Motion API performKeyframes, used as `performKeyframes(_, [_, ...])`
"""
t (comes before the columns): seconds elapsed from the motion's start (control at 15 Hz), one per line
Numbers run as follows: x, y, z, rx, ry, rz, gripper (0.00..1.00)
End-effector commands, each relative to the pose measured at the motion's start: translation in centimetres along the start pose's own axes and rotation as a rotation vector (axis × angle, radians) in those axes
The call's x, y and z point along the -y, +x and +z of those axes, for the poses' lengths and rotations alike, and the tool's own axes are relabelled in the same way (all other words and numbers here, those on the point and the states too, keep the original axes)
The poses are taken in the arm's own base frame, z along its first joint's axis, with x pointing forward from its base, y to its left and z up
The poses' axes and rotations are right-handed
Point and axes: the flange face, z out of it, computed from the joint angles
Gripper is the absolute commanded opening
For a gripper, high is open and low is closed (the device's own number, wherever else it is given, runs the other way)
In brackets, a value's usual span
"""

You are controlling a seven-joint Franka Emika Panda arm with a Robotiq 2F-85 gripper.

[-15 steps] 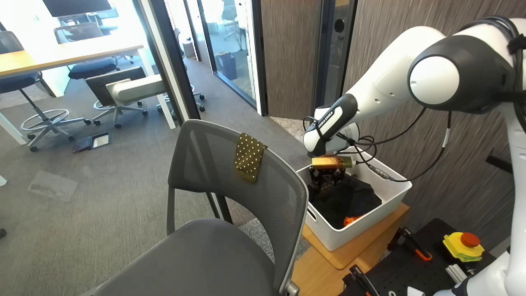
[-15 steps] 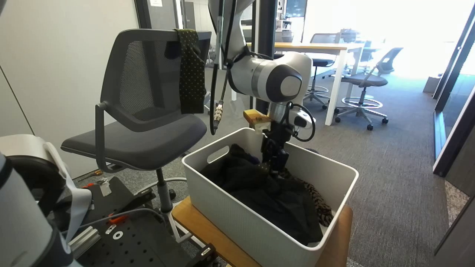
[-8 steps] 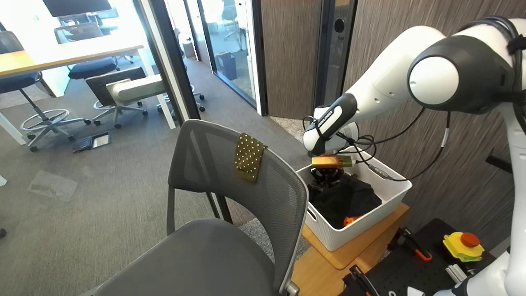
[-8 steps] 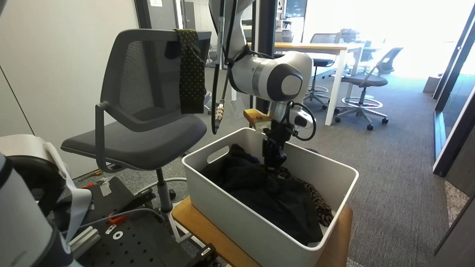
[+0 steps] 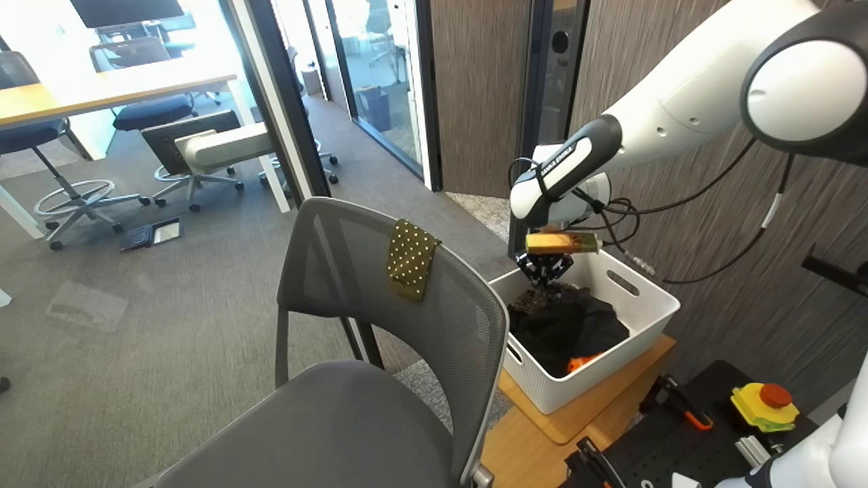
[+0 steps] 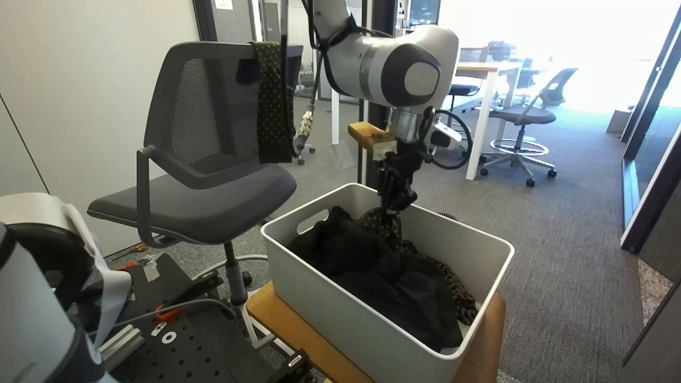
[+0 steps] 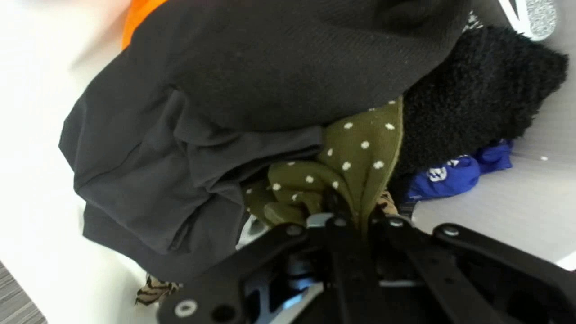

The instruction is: Put the sparkly sock on the head rest

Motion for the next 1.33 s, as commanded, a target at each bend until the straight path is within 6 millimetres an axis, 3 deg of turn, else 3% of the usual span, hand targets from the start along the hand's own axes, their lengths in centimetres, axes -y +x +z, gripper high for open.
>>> performKeyframes(0.0, [-0.9,-4.1,-6.5,-0.065,0.058,-0.053,0.09])
performKeyframes(0.27, [-0.1,-7.2,-13.2,-0.166,0.094,-0.111,0.09])
performKeyframes(0.47, [1.7,-10.1,-18.9,-0.259,0.101,-0.187,0.09])
performKeyframes(0.87, [8.9,-18.3,-30.5,-0.420,0.029,-0.420,0.09])
performKeyframes(1.27, [16.4,-25.6,-38.4,-0.508,0.009,-0.620,0.09])
